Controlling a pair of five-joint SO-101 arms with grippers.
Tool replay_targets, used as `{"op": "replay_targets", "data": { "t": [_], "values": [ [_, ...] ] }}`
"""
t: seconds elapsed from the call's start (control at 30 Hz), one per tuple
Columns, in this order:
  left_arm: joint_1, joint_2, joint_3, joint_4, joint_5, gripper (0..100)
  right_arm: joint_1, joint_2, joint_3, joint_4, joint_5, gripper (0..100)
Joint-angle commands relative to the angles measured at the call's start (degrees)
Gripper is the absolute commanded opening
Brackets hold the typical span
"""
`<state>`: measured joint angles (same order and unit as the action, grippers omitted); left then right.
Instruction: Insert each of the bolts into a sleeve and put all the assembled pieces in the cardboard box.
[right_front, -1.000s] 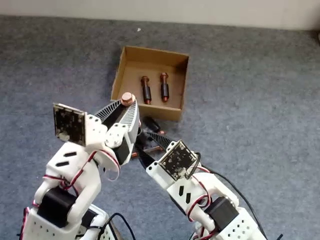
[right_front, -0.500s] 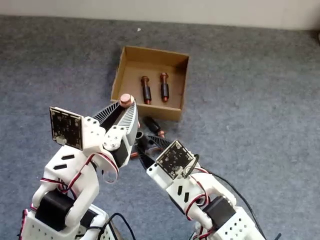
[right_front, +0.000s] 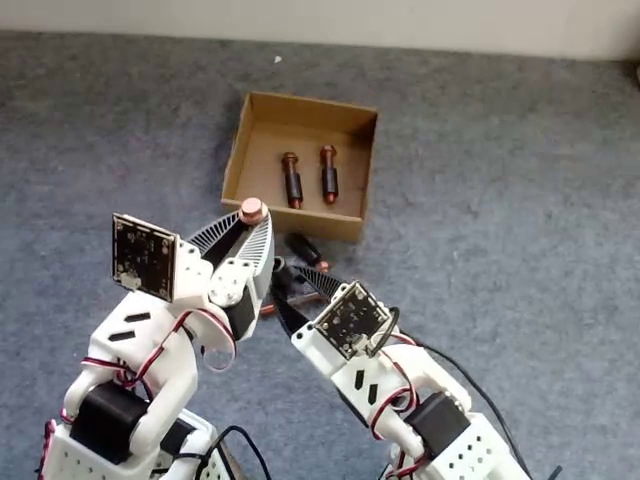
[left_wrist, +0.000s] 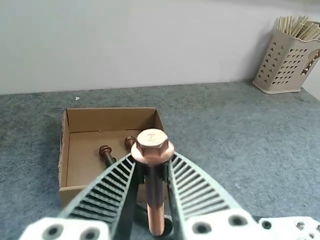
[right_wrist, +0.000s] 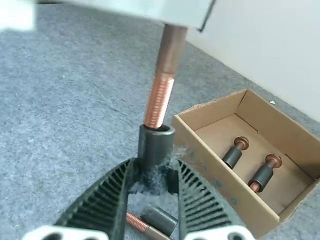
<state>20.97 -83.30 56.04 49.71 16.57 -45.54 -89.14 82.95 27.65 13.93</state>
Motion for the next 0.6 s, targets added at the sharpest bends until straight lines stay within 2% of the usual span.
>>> {"op": "replay_targets", "data": {
  "t": [0.0, 0.2, 0.57],
  "values": [
    [1.4, 0.2, 0.6, -0.3, -0.6, 1, 1.5, -0.8, -0.8, -2.8, 0.5, 0.6],
    [5.3, 0.2, 1.6, -0.3, -0.7, 1, 1.4, -0.8, -0.8, -2.8, 0.6, 0.6],
    [5.8, 0.2, 1.6, -0.2, -0.7, 1, 1.8, -0.8, -1.3, -2.8, 0.4, 0.6]
  ]
}}
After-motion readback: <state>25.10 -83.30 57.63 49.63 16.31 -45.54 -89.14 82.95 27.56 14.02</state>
